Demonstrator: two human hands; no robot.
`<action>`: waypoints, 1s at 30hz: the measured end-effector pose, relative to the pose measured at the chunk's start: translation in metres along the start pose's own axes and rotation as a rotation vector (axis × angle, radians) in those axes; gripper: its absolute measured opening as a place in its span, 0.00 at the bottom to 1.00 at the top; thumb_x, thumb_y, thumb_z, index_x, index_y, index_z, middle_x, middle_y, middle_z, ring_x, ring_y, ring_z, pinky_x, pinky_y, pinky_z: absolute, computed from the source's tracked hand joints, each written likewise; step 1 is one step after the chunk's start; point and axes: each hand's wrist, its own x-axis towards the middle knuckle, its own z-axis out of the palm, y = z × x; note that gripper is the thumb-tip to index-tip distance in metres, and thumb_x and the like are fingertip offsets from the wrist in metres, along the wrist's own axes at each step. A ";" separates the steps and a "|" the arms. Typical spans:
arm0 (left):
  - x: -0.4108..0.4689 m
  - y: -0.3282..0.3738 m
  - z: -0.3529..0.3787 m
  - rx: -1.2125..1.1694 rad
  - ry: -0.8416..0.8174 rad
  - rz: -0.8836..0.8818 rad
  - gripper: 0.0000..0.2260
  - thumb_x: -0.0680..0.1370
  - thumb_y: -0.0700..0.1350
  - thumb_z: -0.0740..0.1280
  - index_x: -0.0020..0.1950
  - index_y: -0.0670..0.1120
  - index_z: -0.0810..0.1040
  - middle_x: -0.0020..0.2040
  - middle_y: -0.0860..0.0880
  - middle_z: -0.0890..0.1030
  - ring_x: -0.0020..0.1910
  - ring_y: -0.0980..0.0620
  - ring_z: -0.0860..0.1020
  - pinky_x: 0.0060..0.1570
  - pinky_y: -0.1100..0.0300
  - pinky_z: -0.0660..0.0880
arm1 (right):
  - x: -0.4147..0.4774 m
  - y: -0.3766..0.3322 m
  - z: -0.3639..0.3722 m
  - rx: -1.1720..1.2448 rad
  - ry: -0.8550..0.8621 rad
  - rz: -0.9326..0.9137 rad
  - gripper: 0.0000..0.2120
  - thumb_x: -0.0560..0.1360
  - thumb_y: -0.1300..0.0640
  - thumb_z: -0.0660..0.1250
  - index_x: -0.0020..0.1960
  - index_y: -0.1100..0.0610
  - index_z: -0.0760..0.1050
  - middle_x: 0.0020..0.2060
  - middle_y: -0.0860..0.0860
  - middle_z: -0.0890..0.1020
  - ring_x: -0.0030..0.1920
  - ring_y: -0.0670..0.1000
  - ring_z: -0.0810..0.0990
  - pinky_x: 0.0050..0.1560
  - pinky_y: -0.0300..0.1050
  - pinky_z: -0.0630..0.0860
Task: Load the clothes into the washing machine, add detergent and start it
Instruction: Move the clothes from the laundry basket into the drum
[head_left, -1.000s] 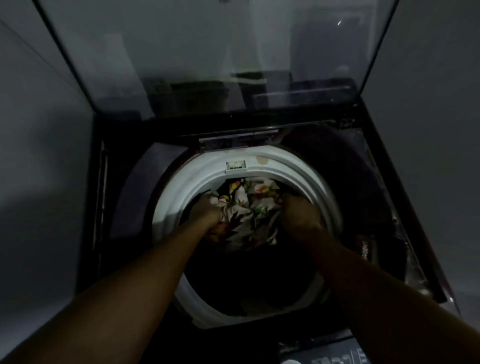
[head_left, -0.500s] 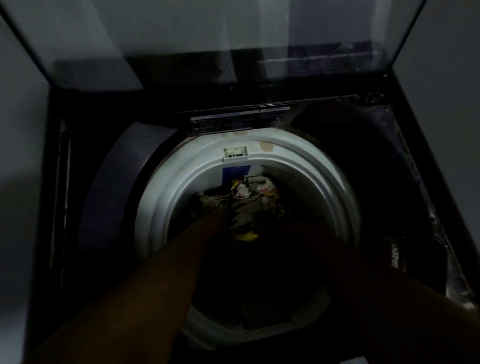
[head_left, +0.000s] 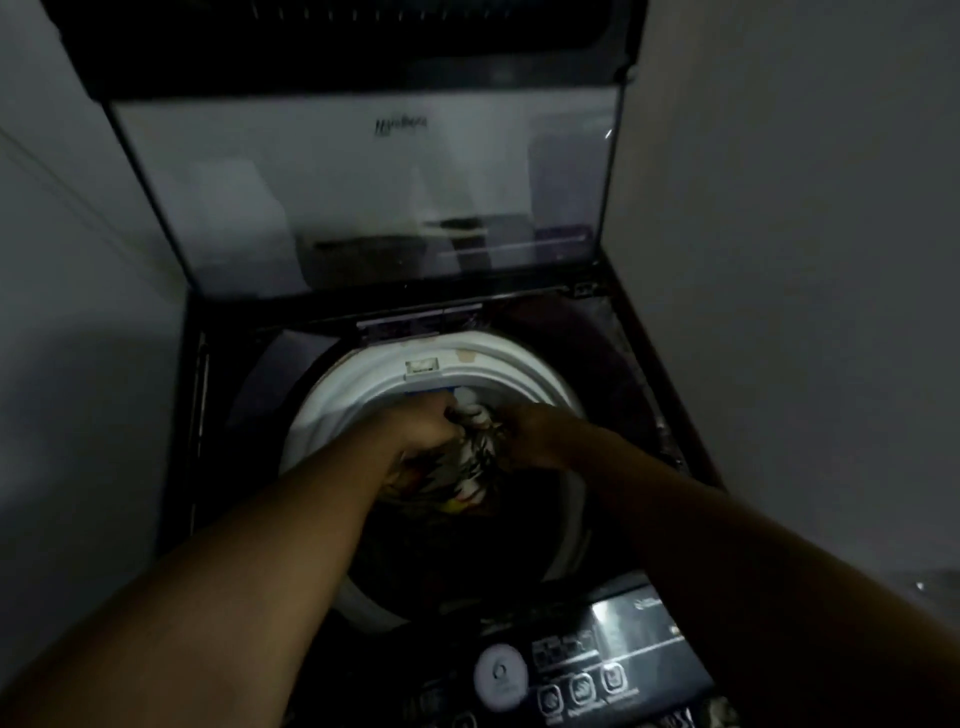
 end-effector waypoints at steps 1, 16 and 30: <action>-0.010 0.010 -0.006 0.001 0.032 0.022 0.19 0.80 0.50 0.68 0.70 0.50 0.75 0.68 0.46 0.76 0.64 0.47 0.75 0.65 0.51 0.73 | -0.013 -0.003 -0.011 -0.010 0.040 -0.015 0.29 0.77 0.42 0.64 0.74 0.53 0.71 0.70 0.57 0.77 0.69 0.58 0.76 0.67 0.48 0.73; -0.149 0.268 0.021 -0.030 0.373 0.343 0.18 0.80 0.47 0.70 0.70 0.48 0.76 0.64 0.47 0.79 0.61 0.50 0.78 0.65 0.57 0.73 | -0.270 0.123 -0.096 -0.003 0.497 0.073 0.21 0.80 0.48 0.66 0.71 0.54 0.72 0.68 0.56 0.77 0.66 0.58 0.77 0.65 0.52 0.75; -0.076 0.422 0.286 0.023 0.033 0.401 0.14 0.79 0.48 0.71 0.65 0.50 0.80 0.59 0.50 0.80 0.57 0.51 0.79 0.61 0.54 0.77 | -0.405 0.375 0.068 0.298 0.436 0.398 0.20 0.80 0.49 0.66 0.70 0.53 0.74 0.66 0.55 0.79 0.64 0.57 0.78 0.64 0.49 0.75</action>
